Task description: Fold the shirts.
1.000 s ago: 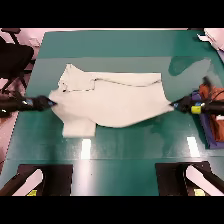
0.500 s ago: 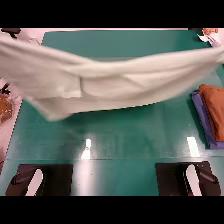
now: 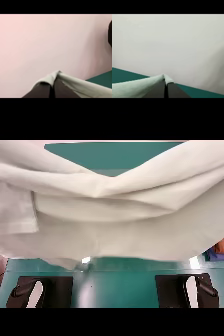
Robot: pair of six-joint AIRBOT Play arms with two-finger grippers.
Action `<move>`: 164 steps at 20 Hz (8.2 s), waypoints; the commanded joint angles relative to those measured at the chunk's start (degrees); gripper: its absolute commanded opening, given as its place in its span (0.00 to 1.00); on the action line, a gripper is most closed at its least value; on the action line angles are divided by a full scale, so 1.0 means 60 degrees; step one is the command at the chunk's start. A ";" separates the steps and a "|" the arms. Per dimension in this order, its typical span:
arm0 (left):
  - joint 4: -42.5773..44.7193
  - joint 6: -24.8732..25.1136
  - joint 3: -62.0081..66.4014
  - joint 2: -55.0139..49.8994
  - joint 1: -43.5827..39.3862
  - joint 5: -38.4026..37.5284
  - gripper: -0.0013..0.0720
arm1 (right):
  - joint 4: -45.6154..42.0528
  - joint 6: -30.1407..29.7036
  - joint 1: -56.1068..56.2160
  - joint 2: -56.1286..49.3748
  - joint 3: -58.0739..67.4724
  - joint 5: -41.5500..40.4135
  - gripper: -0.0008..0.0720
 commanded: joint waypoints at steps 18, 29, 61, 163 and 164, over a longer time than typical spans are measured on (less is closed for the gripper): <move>-0.9774 0.8113 -1.0612 -0.4339 -0.0004 0.3151 0.05 | 0.0044 -0.2240 0.3271 -0.6481 -0.4710 -0.3446 0.03; -0.7843 0.8808 -1.0615 -0.5967 -0.0004 0.2677 0.05 | -0.0007 -0.2463 0.3595 -0.9067 -0.3887 -0.2907 0.03; -0.3592 0.5555 -1.1009 -0.5880 0.0000 0.2958 0.96 | -0.1235 -0.2277 0.3304 -0.9602 -0.4841 -0.1949 0.64; 0.2521 -0.2889 -1.0703 -0.4798 -0.3687 0.7027 0.05 | 0.0353 -0.0193 0.2382 -1.1001 -0.3162 0.0743 0.03; 0.2528 -0.2856 -1.0703 -0.4830 -0.3687 0.7235 0.05 | 0.0357 -0.0197 0.2481 -1.1187 -0.2980 0.0732 0.03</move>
